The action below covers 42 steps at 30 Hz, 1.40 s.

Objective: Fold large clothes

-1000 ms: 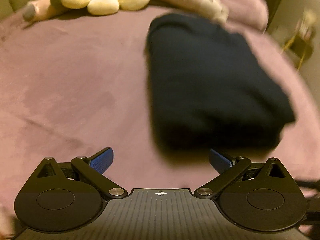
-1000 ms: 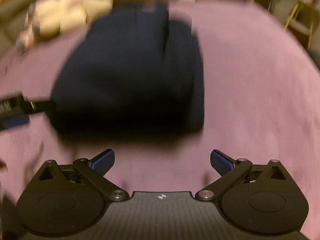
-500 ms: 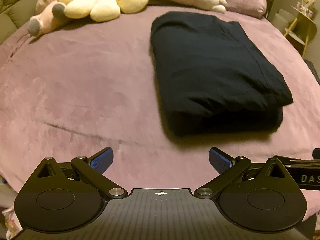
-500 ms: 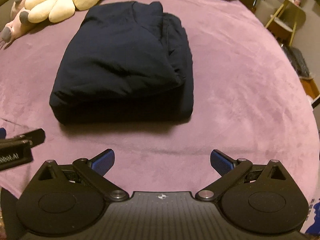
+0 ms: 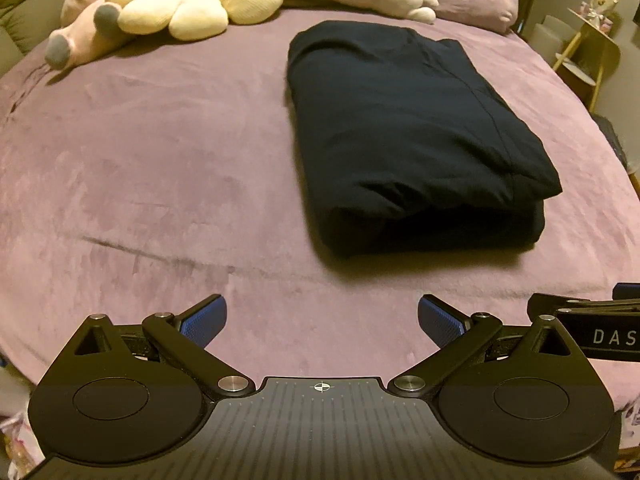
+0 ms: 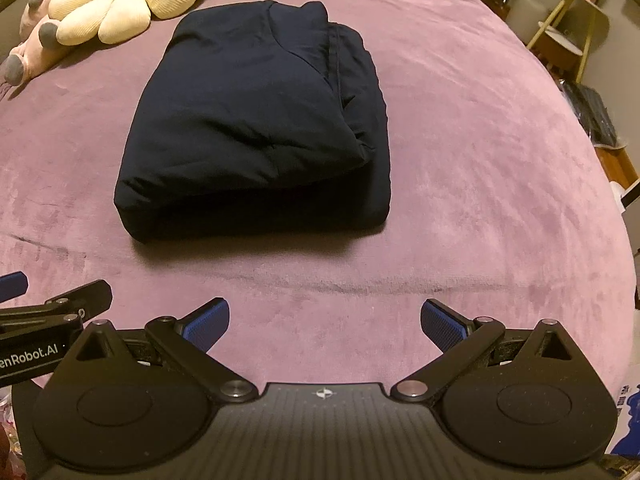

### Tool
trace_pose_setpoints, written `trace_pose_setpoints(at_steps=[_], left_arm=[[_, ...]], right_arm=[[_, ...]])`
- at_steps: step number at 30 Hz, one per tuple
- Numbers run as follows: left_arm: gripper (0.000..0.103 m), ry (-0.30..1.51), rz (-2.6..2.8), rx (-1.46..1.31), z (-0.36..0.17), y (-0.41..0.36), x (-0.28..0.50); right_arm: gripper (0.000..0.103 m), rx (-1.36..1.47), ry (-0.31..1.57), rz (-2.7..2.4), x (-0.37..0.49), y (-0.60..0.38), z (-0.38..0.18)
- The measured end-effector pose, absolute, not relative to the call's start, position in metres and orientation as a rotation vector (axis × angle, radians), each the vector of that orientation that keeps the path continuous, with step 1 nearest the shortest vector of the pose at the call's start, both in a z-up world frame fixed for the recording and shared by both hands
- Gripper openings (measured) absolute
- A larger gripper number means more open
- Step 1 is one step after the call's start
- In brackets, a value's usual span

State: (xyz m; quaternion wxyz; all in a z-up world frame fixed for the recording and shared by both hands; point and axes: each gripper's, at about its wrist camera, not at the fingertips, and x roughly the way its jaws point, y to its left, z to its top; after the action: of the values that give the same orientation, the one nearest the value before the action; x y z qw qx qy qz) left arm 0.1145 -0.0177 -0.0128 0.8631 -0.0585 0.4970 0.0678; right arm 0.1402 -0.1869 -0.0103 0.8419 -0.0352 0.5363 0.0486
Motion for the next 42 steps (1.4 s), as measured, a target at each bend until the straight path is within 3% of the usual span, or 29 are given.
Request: trace_pose_setpoints(at_steps=[42], left_arm=[[0.103, 1.040, 0.126, -0.064, -0.004, -0.028, 0.111]], right_arm=[[0.102, -0.061, 1.098, 0.084, 0.133, -0.190, 0.000]])
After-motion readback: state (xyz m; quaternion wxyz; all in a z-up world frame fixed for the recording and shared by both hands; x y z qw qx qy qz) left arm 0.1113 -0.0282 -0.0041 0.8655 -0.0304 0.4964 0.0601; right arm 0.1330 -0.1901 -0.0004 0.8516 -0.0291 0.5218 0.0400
